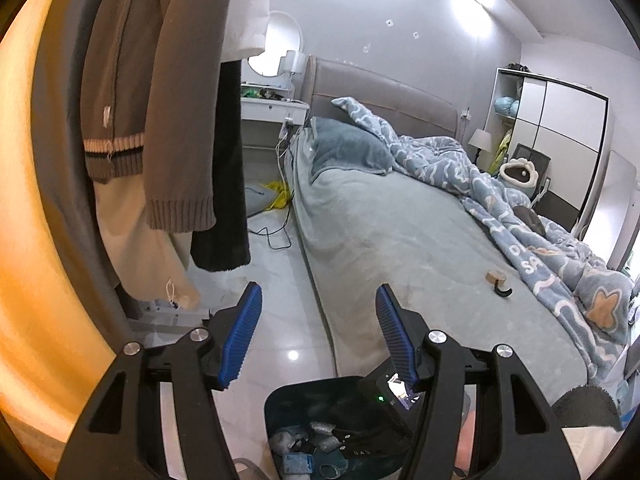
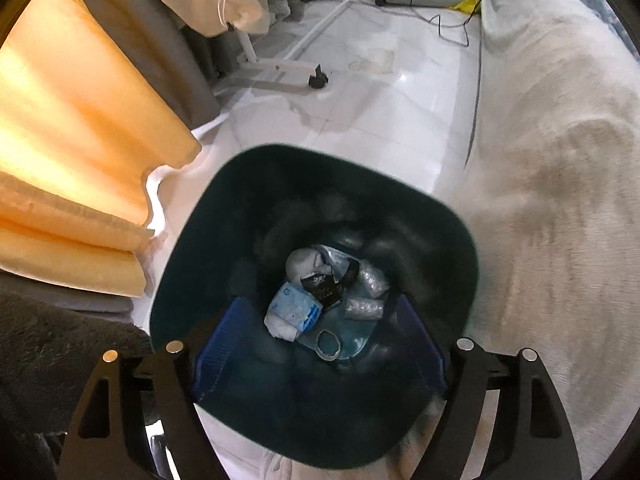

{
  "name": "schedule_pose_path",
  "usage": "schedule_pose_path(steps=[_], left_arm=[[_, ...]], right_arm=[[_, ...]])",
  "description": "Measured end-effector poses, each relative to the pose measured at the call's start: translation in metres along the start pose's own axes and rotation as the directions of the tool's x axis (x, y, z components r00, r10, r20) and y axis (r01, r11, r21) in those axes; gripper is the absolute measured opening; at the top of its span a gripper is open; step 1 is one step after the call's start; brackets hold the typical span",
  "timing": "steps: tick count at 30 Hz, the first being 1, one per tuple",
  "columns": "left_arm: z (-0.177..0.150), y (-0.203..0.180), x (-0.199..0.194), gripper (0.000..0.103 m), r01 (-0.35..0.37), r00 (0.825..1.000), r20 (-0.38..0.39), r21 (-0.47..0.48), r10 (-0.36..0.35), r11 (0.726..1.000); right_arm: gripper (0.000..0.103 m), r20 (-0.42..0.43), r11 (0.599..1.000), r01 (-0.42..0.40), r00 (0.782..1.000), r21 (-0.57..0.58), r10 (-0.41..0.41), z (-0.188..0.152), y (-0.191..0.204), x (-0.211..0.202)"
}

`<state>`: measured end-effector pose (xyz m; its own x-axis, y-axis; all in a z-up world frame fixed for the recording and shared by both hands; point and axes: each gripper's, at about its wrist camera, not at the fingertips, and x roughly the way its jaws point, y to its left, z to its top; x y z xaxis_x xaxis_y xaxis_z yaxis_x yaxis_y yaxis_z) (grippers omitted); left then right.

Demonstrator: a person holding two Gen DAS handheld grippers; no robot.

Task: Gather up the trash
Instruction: 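Move both tools back over the bed toward the tape roll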

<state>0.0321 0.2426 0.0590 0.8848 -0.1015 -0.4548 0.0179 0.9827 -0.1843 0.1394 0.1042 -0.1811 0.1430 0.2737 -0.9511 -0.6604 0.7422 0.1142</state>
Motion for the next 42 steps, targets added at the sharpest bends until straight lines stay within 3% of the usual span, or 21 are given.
schedule_pose_path(steps=[12, 18, 23, 30, 42], left_arm=[[0.012, -0.041, 0.012, 0.063, 0.06, 0.998, 0.008, 0.024, -0.06, 0.998], [0.013, -0.074, 0.028, 0.068, 0.093, 0.996, -0.007, 0.062, -0.092, 0.994], [0.01, -0.107, 0.041, 0.073, 0.111, 0.994, -0.018, 0.112, -0.109, 0.988], [0.0, -0.151, 0.067, 0.08, 0.16, 0.987, -0.058, 0.161, -0.153, 0.974], [-0.022, -0.216, 0.118, 0.086, 0.24, 0.966, -0.15, 0.22, -0.21, 0.946]], right_arm=[[0.082, 0.19, 0.999, 0.033, 0.981, 0.039, -0.04, -0.01, -0.036, -0.073], [0.083, 0.271, 0.991, 0.07, 0.957, 0.117, -0.1, -0.022, -0.075, -0.114], [0.088, 0.341, 0.972, 0.105, 0.924, 0.208, -0.172, -0.036, -0.119, -0.156], [0.091, 0.39, 0.95, 0.153, 0.885, 0.273, -0.255, -0.045, -0.172, -0.201], [0.095, 0.427, 0.928, 0.134, 0.858, 0.348, -0.284, -0.062, -0.249, -0.236]])
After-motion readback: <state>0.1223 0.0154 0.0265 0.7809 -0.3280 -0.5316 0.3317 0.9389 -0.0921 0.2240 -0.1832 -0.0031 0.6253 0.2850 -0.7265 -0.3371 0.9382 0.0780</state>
